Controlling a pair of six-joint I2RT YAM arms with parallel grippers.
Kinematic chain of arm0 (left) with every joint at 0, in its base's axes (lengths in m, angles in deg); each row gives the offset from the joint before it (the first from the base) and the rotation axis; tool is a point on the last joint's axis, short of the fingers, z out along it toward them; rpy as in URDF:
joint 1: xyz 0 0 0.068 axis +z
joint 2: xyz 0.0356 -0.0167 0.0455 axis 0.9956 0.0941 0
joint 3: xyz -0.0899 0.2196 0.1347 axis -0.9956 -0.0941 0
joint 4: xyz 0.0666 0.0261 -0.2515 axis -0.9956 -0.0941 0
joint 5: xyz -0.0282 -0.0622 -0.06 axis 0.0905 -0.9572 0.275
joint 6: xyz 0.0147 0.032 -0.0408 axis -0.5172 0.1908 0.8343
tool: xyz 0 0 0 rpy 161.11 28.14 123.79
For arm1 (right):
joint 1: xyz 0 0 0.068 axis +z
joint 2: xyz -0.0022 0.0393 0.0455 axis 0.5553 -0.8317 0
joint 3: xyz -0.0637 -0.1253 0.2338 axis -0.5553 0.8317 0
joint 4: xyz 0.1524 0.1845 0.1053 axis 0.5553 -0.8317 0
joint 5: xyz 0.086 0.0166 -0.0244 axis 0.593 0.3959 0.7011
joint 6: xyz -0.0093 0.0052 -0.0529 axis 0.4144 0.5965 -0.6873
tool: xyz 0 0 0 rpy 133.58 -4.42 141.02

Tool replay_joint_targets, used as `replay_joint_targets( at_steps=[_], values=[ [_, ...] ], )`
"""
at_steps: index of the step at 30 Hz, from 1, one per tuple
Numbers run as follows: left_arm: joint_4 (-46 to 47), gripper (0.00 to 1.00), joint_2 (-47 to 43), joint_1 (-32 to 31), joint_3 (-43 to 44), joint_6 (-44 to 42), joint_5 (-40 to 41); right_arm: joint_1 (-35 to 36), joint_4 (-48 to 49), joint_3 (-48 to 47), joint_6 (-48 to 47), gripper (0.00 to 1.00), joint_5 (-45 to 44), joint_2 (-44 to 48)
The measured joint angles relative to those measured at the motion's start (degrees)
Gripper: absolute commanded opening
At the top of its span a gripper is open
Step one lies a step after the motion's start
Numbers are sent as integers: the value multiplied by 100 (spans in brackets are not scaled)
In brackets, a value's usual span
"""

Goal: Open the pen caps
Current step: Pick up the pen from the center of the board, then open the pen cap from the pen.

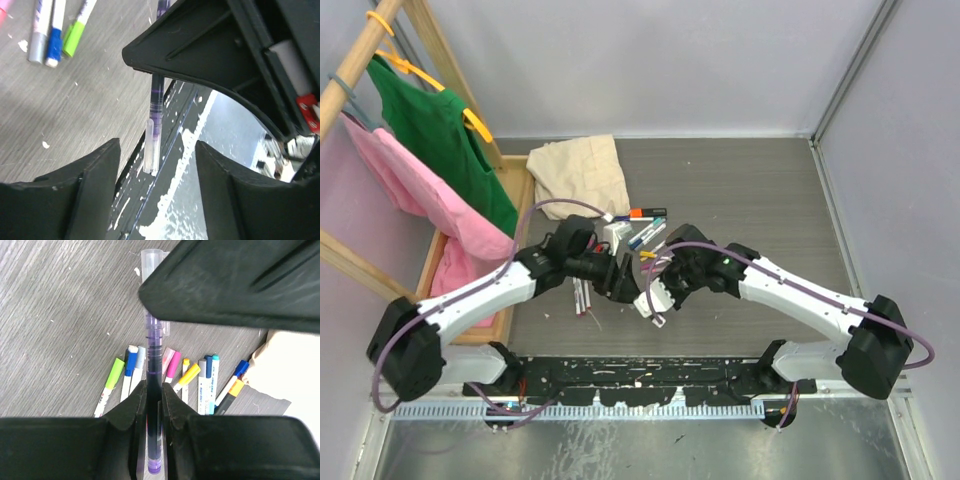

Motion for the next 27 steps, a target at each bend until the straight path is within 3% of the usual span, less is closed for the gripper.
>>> replay_joint_targets(
  at_steps=[5,10,18,27],
  values=[
    [892,79,-1349,81,-772,343,573,-232,-122,-229,210,1,234,0],
    [2044,99,-2686,90,-1663,798,1464,-455,-197,-452,699,1,619,20],
    [3847,97,-3923,90,-2850,2140,3047,-984,227,-640,2487,1,1169,223],
    [4962,92,-3346,-85,-2970,3331,4120,-1071,1311,-673,4358,1,1204,221]
  ],
)
